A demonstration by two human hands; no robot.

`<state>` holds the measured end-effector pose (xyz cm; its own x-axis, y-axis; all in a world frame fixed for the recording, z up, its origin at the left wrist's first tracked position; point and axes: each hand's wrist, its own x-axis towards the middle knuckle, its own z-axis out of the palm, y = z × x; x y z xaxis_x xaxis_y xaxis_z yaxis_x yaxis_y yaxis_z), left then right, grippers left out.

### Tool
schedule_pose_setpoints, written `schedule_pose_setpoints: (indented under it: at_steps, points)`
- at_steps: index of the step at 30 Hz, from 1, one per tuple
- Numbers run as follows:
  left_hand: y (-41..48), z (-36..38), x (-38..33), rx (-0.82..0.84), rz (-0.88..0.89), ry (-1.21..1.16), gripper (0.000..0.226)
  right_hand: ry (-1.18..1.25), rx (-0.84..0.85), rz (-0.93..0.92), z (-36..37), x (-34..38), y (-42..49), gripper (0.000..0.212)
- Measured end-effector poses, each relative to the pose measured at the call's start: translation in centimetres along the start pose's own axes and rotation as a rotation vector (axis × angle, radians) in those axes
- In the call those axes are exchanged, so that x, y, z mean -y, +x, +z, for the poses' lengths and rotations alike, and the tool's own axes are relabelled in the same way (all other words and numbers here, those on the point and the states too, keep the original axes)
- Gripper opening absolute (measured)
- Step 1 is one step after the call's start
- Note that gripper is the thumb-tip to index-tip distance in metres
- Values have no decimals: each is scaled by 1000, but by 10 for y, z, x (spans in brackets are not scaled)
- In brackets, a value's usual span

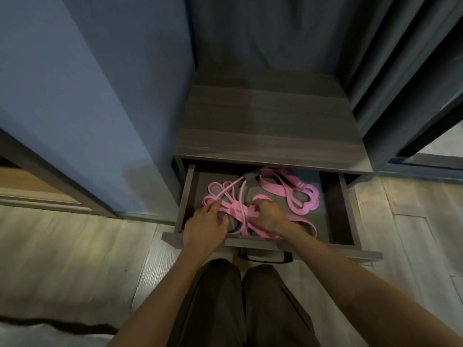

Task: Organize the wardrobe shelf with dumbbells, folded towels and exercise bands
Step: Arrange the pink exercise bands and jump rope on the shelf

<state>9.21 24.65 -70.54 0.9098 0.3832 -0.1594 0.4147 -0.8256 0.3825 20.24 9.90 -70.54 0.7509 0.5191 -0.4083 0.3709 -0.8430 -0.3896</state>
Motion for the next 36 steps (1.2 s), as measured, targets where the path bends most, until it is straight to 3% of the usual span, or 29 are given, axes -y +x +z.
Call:
schedule_pose_setpoints:
  at_steps: [4, 10, 14, 17, 19, 24, 26, 30, 36]
  points:
    - [0, 4, 1, -24, -9, 45, 48, -122, 38, 48, 12, 5, 18, 47]
    - [-1, 5, 2, -13, 0, 34, 51, -221, 106, 136, 15, -2, 8, 67]
    - [0, 5, 2, -5, 3, 20, 54, -73, 78, 188, 15, -11, 1, 52]
    - [-1, 3, 1, 8, -2, 5, 57, -48, 41, 190, 4, -12, -4, 28]
    - [0, 0, 0, 16, 22, -32, 60, -18, -43, 164, -9, -13, -10, 18]
    - [-2, -4, -16, -36, 311, -151, 74, 106, -251, 11, -55, -12, -36, 28]
    - [0, -5, -29, -65, 408, -155, 74, 86, -252, -68, -75, -15, -48, 26]
    - [9, -15, -66, 0, 421, -191, 83, 67, -251, -167, -106, -25, -78, 21]
    - [6, -25, -94, 173, 514, -213, 71, 301, -292, -293, -132, -36, -112, 17]
